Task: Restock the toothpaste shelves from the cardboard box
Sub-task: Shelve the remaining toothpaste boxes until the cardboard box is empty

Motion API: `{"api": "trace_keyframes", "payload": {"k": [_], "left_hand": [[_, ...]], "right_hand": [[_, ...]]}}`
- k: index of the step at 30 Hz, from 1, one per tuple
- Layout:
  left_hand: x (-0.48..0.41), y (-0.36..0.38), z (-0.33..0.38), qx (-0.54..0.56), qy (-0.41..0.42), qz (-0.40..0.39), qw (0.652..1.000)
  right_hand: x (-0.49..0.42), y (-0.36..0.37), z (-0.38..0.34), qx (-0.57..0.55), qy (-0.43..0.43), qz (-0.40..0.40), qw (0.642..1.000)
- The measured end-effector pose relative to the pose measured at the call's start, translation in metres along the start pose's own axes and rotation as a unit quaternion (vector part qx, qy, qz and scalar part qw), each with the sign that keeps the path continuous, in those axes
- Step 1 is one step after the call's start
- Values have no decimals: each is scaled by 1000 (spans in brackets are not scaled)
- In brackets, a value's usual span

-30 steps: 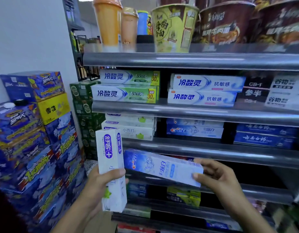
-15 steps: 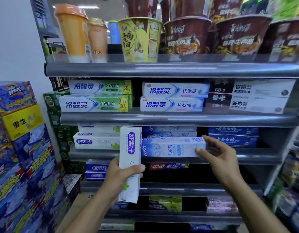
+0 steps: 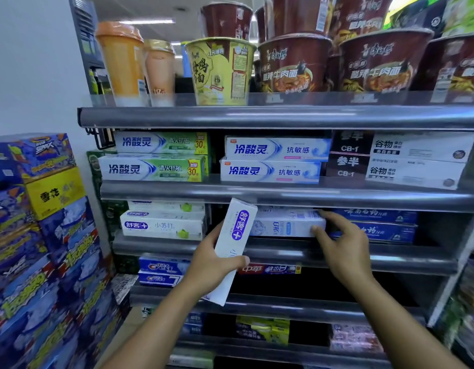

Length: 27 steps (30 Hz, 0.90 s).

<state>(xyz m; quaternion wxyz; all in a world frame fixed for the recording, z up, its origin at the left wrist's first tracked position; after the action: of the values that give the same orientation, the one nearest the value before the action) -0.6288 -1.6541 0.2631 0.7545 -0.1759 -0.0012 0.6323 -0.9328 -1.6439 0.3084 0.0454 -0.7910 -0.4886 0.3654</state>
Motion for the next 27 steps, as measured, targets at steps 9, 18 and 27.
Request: {"api": "trace_keyframes", "payload": {"k": [9,18,27], "left_hand": [[-10,-7,6,-195,19,13,981],[33,-8,0,-59,38,88,994],[64,86,-31,310,-95,69,943]], "right_hand": [[-4,23,3,174,33,-71,982],[39,-1,-25,113,-71,-25,991],[147,54,22,-212,105,-337,911]]}}
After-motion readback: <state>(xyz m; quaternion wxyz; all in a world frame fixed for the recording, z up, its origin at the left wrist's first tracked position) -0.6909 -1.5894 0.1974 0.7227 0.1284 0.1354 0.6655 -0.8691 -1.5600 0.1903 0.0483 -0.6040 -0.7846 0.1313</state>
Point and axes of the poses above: each hand's wrist, its own x-axis away from the middle knuckle, its own y-axis out of the palm, z = x × y, the point moved 10 cm from there along -x, towards the middle knuckle, and after that the axes turned 5 degrees about -z, right-handed, at the moved point
